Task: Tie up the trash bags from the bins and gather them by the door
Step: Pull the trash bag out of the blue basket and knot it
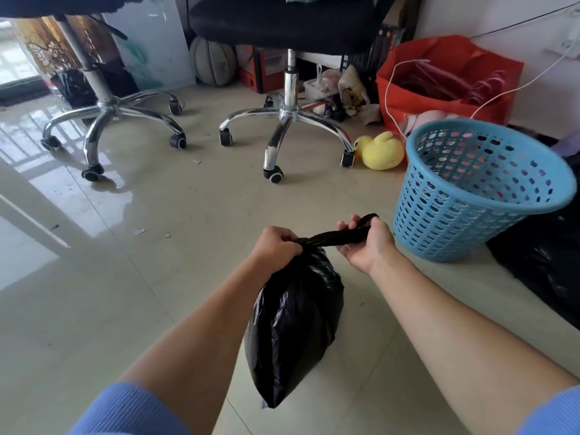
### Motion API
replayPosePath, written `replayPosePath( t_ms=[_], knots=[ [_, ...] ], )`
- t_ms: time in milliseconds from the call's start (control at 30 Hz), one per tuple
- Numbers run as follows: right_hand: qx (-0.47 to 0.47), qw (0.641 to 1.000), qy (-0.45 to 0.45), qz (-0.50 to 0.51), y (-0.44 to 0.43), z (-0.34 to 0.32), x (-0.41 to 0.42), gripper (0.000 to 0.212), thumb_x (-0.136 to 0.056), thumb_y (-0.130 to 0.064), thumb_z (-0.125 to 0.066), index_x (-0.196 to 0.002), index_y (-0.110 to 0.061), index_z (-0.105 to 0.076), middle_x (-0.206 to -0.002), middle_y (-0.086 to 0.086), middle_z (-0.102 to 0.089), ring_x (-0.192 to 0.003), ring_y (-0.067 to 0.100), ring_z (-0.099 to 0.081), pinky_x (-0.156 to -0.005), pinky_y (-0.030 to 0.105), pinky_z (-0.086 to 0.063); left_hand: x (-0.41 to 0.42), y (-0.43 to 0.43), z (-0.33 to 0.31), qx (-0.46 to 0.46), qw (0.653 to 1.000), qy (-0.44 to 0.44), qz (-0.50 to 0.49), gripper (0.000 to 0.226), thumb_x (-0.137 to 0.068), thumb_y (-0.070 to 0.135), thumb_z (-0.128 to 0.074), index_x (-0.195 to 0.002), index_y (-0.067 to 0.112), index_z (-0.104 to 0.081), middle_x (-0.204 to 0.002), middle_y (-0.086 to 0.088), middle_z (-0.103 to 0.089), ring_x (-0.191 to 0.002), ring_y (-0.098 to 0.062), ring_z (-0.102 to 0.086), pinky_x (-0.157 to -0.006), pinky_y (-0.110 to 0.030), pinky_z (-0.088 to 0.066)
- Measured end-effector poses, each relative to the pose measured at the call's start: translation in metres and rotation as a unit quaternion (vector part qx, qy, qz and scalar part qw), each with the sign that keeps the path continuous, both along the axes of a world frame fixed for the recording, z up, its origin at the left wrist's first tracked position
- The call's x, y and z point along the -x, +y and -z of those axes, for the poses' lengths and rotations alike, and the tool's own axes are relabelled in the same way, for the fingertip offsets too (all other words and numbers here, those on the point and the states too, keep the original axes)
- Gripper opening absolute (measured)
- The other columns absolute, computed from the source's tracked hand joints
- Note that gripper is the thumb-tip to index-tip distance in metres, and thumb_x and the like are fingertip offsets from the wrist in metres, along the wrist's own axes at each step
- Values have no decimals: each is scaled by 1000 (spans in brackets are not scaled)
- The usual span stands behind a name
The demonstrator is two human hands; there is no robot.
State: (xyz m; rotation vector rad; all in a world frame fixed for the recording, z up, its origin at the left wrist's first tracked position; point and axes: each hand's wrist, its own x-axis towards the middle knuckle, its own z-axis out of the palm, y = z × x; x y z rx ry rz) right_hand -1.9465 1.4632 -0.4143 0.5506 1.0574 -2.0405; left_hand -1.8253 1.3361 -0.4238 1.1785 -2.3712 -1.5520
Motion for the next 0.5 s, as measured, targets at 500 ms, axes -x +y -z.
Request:
replayPosePath(
  t_ms=[500],
  knots=[
    [-25, 999, 22, 3, -9, -3, 4, 32, -99, -25, -32, -80, -11, -53, -44, -4, -33, -38, 12, -34, -54, 25, -44, -26, -15, -12, -297, 942, 3, 156, 20, -86, -2, -61, -70, 9, -63, -70, -4, -56, -63, -13, -53, -53, -21, -45]
  ],
)
